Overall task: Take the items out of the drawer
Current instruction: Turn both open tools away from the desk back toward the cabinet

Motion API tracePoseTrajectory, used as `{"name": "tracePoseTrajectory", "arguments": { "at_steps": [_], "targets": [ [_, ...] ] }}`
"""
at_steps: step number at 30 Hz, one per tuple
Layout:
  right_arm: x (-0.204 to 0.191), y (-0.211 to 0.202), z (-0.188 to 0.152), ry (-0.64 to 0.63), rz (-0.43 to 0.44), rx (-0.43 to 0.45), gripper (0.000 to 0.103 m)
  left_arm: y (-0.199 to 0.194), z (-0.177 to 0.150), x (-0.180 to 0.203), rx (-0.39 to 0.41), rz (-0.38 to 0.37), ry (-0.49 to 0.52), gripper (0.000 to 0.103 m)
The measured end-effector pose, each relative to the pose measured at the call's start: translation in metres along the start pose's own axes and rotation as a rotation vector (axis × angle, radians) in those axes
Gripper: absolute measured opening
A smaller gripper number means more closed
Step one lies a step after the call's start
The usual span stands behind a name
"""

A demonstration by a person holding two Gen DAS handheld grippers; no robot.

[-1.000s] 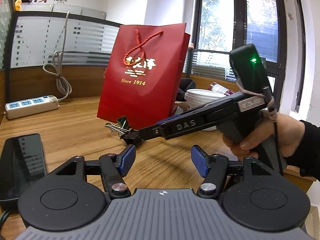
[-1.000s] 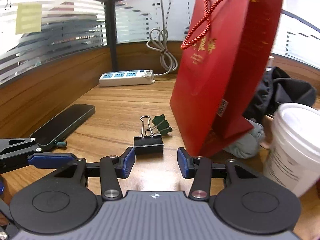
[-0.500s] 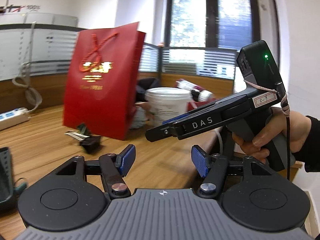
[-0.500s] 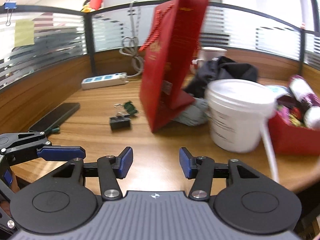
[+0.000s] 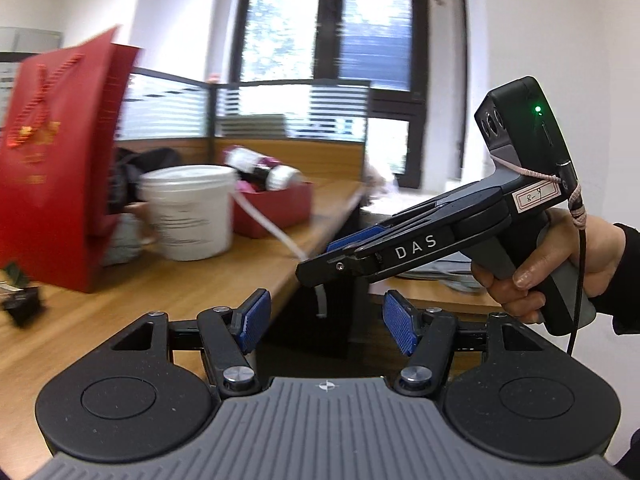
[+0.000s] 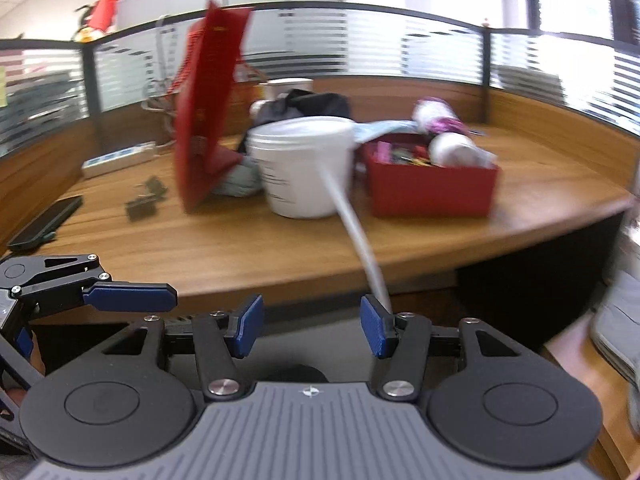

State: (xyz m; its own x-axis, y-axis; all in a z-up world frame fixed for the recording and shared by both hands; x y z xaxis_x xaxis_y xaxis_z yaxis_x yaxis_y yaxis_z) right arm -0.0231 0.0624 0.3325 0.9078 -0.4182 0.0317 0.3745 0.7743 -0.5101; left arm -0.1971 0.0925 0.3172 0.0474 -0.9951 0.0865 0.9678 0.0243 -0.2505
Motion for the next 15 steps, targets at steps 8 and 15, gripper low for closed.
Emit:
{"name": "tracePoseTrajectory", "arguments": {
  "at_steps": [8,15],
  "targets": [
    [0.050,-0.026,-0.028,0.063,-0.146,0.010,0.065,0.041,-0.001,0.028,-0.006,-0.128,0.010,0.065],
    [0.081,-0.043,-0.057,0.111,-0.253,0.004,0.065,0.081,-0.013,0.042,-0.049,-0.212,-0.022,0.066]
  ]
}}
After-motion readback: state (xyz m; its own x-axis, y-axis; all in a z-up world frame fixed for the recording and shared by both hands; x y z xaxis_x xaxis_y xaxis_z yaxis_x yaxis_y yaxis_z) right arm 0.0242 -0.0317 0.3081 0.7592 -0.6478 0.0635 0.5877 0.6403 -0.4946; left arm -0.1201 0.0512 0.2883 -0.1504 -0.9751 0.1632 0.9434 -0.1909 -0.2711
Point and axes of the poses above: each gripper's, at about its wrist camera, not at the fingertips, and y roughly the way its jaws point, x to its right, z to its top, the point moved 7 cm from there along y, roughly the way its jaws point, and after that the axes turned 9 degrees about -z, right-handed, at the moved point
